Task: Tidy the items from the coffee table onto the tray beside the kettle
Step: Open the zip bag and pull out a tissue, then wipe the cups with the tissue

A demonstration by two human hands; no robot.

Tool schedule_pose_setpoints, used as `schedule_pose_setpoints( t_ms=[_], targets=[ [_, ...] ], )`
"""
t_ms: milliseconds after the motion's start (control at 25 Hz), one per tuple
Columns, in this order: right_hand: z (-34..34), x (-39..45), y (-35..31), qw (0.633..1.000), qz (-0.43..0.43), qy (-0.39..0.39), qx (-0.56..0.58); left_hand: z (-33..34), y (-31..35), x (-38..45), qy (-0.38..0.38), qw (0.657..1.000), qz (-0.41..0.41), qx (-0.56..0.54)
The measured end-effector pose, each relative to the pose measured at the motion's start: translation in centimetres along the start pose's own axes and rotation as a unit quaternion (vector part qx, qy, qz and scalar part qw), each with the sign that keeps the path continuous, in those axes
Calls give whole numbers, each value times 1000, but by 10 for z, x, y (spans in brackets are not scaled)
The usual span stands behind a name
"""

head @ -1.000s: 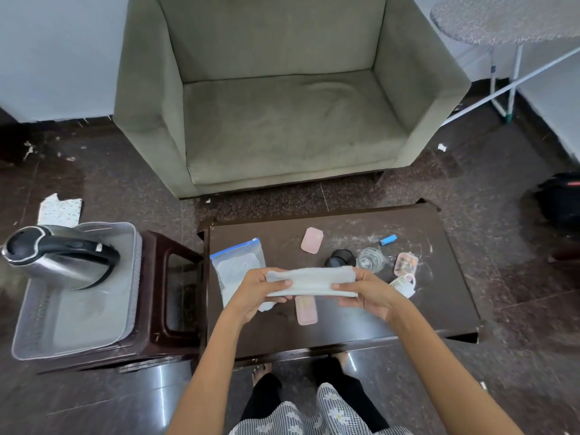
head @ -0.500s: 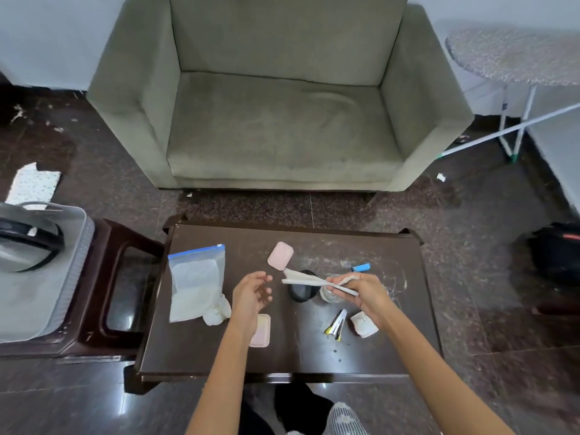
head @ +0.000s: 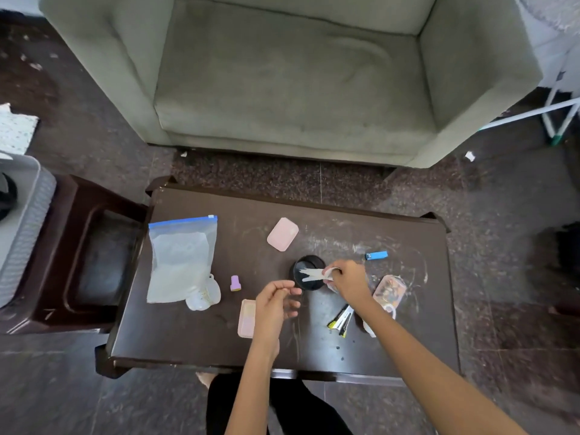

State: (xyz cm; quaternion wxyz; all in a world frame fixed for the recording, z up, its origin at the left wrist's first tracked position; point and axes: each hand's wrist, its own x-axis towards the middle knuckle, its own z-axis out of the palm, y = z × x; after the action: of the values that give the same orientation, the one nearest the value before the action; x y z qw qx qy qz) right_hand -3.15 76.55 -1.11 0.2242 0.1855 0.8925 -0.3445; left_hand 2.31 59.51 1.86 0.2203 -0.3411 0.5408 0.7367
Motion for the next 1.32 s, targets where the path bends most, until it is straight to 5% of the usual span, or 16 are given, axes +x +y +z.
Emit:
schedule_pose_setpoints(
  t_ms=[400,760,1080,1320],
  targets=[
    [21,23,12,988,-72,7,-136,-5,-40,34,-61,996,40,47],
    [20,20,13,971,-50,17,-232,-19,-33,28,-83,992,36,87],
    [16,-35,8,974,-58,155,-158,-29,-25,15,-89,989,37,115],
    [74,-79,-36,984,-100,108,-101,-86,-11,-3,-34,993,52,99]
  ],
)
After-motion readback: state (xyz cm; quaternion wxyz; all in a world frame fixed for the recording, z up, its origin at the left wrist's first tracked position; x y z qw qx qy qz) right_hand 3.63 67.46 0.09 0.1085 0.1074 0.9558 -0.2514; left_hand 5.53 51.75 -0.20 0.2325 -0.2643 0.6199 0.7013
